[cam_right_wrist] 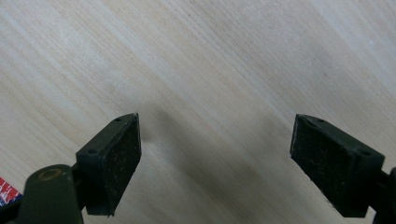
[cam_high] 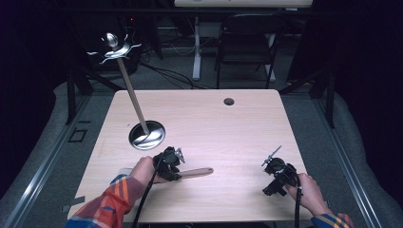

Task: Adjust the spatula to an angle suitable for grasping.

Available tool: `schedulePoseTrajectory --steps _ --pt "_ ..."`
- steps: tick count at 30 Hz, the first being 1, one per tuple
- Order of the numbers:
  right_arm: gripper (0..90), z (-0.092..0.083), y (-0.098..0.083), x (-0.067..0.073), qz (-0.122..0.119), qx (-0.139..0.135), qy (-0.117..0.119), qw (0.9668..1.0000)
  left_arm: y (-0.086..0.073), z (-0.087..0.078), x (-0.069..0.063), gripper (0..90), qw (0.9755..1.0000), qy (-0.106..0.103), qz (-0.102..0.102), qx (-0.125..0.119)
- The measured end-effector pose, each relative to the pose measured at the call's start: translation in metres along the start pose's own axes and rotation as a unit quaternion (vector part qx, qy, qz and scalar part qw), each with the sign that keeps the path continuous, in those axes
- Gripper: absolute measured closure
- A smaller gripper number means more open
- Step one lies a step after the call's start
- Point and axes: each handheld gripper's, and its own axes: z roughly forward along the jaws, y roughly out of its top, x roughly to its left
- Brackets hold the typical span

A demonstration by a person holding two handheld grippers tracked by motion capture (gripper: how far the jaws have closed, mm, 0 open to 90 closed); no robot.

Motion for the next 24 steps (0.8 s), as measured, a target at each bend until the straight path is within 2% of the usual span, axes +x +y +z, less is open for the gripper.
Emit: schedulePoseTrajectory --steps 4,7,13,15,20,24 --pt "16.0 0.0004 -0.0006 -0.0003 0.002 -0.003 0.0 1.0 0.0001 0.0008 0.0011 71.4 1.0 -0.001 0.0 0.004" --pt "16.0 -0.0016 0.0002 -0.0015 -0.009 0.01 -0.001 0.9999 0.0001 0.0015 0.0015 71.3 1.0 0.0 -0.002 0.007" --pt "16.0 -0.0009 -0.0008 0.0 -0.001 0.001 -0.006 1.0 0.0001 0.0017 0.0009 71.8 1.0 0.001 -0.004 0.007" --pt "16.0 0.0002 -0.0014 0.0003 0.003 -0.005 -0.001 1.0 0.0004 0.0016 -0.001 72.9 0.9999 0.006 0.003 0.009" --pt "16.0 -0.0001 -0.0016 -0.0002 0.002 -0.003 0.001 1.0 -0.0005 0.0 -0.0018 74.6 0.9998 0.016 0.006 0.01" --pt "16.0 -0.0013 -0.0012 -0.0019 -0.009 0.008 -0.004 0.9999 -0.0058 -0.0079 0.0007 75.7 0.9998 0.017 -0.004 -0.01"
